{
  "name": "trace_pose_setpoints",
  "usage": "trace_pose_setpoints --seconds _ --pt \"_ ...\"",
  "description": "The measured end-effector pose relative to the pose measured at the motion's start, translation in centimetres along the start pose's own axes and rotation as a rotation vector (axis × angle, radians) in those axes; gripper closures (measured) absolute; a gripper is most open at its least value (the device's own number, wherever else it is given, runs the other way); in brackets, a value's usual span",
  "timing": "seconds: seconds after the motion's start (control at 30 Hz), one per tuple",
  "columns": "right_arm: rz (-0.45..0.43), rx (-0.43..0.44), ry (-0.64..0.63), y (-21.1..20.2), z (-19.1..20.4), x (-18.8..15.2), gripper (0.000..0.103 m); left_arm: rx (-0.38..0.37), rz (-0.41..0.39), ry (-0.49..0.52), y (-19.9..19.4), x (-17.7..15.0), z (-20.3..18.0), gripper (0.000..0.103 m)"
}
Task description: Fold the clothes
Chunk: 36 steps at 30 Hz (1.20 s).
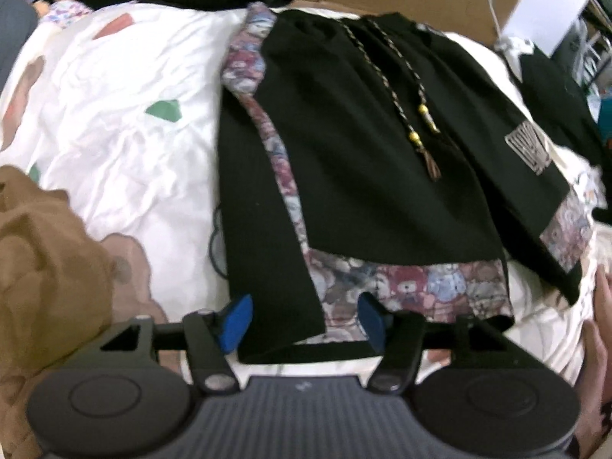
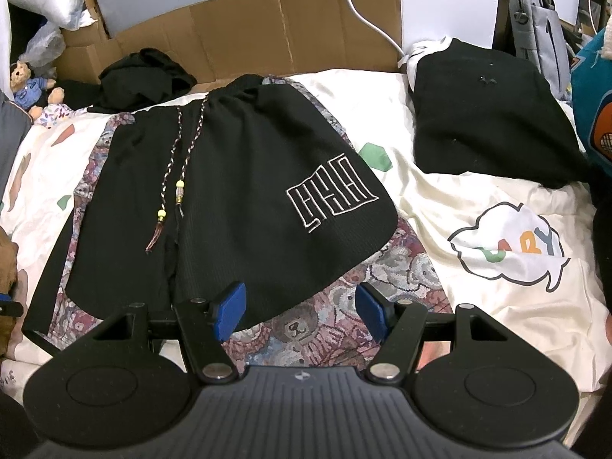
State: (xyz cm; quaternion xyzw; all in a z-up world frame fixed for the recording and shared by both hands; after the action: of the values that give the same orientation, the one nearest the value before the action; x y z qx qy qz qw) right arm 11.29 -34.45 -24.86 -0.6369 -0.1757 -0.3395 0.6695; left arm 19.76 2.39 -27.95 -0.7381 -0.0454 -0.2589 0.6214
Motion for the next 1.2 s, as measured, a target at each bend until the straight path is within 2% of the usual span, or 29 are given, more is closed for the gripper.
trace_pose_setpoints --seconds 0.23,0.33,0.43,0.47,0.5,0.6,0.77,0.87,1.0,1.13,1.2 --pt "-0.001 0.004 -0.005 -0.2 0.1 0.3 0.035 -0.001 0.060 0.032 3.4 -0.4 -1.5 0.034" --pt "0.001 -0.001 0.001 -0.2 -0.1 0.3 0.035 0.034 0.122 0.062 5.1 -1.0 -1.6 0.038" --pt "0.009 -0.005 0.001 -0.1 -0.2 0.1 0.035 0.044 0.159 0.045 5.9 -1.4 -1.1 0.058" --pt "0.012 -0.006 0.000 0.0 -0.2 0.0 0.035 0.043 0.167 0.033 6.0 -1.4 -0.9 0.073" --pt "0.013 -0.006 0.000 0.0 -0.2 -0.1 0.035 0.040 0.171 0.010 5.9 -1.5 -0.5 0.082" --pt "0.017 -0.007 0.002 0.2 -0.2 -0.1 0.035 0.030 0.159 -0.031 5.2 -1.3 0.6 0.091" --pt "0.017 -0.001 0.014 0.4 0.1 0.0 0.035 0.039 0.110 -0.041 2.8 -1.1 3.0 0.096" --pt "0.018 0.007 0.004 0.5 0.5 -0.2 0.035 0.096 0.088 -0.030 1.3 -1.2 4.9 0.097" --pt "0.023 0.015 -0.012 0.7 1.0 -0.4 0.035 0.135 0.077 -0.044 -0.2 -2.0 7.6 0.097" --pt "0.030 0.006 -0.016 0.7 0.8 -0.7 0.035 0.162 0.075 -0.083 -0.5 -2.5 9.4 0.096" --pt "0.031 0.002 -0.016 0.7 0.7 -0.8 0.035 0.170 0.079 -0.081 -0.6 -2.4 10.0 0.092"
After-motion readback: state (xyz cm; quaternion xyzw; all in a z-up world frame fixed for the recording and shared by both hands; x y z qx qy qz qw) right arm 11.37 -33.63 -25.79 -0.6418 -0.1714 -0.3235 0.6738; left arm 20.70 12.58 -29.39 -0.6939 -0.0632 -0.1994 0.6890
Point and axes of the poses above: each gripper's, at about its wrist camera, not at the fingertips, and y roughly the way its jaws point, z to its left, x to its top, the point moved 8 cm from there along y, roughly the way its jaws point, and after that the axes turned 7 degrees about -z, right-handed, at the moved point
